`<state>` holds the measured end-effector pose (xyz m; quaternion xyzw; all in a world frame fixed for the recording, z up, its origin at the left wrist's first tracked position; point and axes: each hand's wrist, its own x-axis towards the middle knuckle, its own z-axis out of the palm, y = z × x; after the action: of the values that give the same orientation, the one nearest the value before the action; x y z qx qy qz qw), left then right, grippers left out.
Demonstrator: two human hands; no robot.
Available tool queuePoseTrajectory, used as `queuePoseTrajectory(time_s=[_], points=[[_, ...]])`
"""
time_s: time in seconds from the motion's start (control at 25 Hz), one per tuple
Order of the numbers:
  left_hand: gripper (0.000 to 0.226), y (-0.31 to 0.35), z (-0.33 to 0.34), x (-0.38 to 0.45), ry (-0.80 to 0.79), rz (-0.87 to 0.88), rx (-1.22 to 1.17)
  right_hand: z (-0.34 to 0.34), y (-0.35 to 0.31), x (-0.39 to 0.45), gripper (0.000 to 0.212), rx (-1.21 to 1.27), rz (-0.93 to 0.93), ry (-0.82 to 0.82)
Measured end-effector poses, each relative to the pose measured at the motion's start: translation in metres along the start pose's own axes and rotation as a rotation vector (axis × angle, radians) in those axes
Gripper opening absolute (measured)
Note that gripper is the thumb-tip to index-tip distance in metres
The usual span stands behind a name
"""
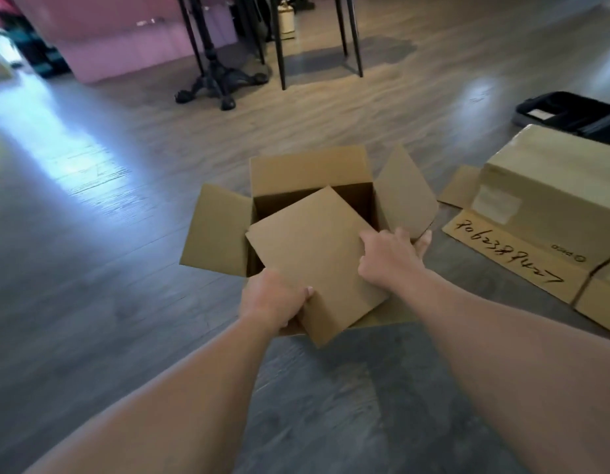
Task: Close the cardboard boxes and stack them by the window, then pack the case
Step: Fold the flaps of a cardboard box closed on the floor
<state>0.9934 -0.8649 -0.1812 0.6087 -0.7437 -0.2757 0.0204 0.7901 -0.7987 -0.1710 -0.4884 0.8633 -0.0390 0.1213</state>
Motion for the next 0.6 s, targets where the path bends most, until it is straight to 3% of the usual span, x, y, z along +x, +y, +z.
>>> queuePoseTrajectory(time_s=[0.16,0.24,0.32,0.44,0.6], points=[[0.049,-0.010,0.008,-0.010,-0.086,-0.013,0.014,0.010,-0.013,0.009,0.057,0.154,-0.011,-0.164],[0.054,-0.003,0.002,-0.008,-0.122,0.063,0.155,0.014,-0.014,0.011,0.058,0.129,0.012,-0.157],[0.046,0.006,-0.008,0.001,-0.028,0.194,0.350,0.019,-0.012,0.005,0.050,0.043,0.110,-0.022],[0.021,0.015,-0.030,0.021,0.104,0.330,0.403,0.030,-0.011,-0.014,0.064,-0.068,0.237,0.238],[0.014,0.017,-0.054,0.064,0.141,0.415,0.412,0.038,-0.010,-0.023,0.063,-0.126,0.182,0.325]])
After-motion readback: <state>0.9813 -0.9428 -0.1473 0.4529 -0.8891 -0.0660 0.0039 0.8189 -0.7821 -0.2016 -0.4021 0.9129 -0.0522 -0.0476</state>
